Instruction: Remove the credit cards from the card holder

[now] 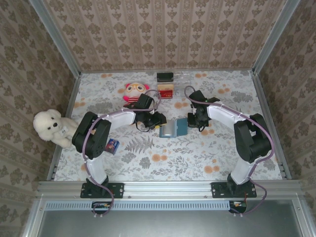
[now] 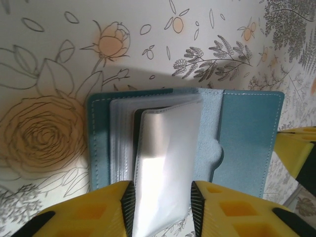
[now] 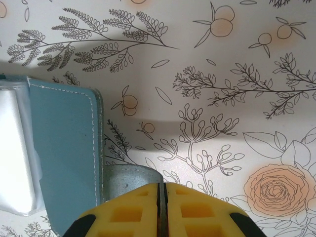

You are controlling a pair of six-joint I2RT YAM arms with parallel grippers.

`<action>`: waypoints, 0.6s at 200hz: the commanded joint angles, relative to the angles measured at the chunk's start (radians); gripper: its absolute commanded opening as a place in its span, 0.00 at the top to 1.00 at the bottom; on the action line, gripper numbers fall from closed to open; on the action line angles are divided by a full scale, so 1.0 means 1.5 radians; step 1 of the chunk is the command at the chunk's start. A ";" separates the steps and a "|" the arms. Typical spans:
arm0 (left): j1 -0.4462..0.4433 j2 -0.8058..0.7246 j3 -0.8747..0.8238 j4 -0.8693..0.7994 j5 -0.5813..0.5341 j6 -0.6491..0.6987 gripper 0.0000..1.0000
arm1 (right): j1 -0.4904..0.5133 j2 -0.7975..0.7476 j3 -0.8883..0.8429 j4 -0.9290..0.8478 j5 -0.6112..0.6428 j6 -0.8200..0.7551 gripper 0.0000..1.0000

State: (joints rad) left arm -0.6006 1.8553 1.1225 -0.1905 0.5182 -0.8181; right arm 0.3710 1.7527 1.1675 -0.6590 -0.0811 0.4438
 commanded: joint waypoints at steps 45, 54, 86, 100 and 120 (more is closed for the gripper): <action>0.000 0.039 0.040 -0.018 0.033 0.010 0.63 | 0.001 0.019 0.002 -0.010 -0.001 -0.002 0.90; 0.000 0.046 0.044 -0.018 0.040 0.011 0.62 | 0.001 0.021 0.003 -0.011 0.000 -0.003 0.90; 0.000 0.062 0.058 -0.030 0.048 0.017 0.59 | 0.001 0.027 0.005 -0.011 -0.002 -0.002 0.90; 0.000 0.068 0.065 -0.036 0.053 0.019 0.56 | 0.001 0.029 0.005 -0.009 -0.005 -0.001 0.90; -0.001 0.071 0.071 -0.046 0.051 0.022 0.52 | 0.001 0.030 0.004 -0.007 -0.008 -0.002 0.90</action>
State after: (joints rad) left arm -0.6006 1.9427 1.1961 -0.2050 0.5804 -0.8097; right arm 0.3710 1.7824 1.1675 -0.6556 -0.0826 0.4442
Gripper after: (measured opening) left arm 0.464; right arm 0.104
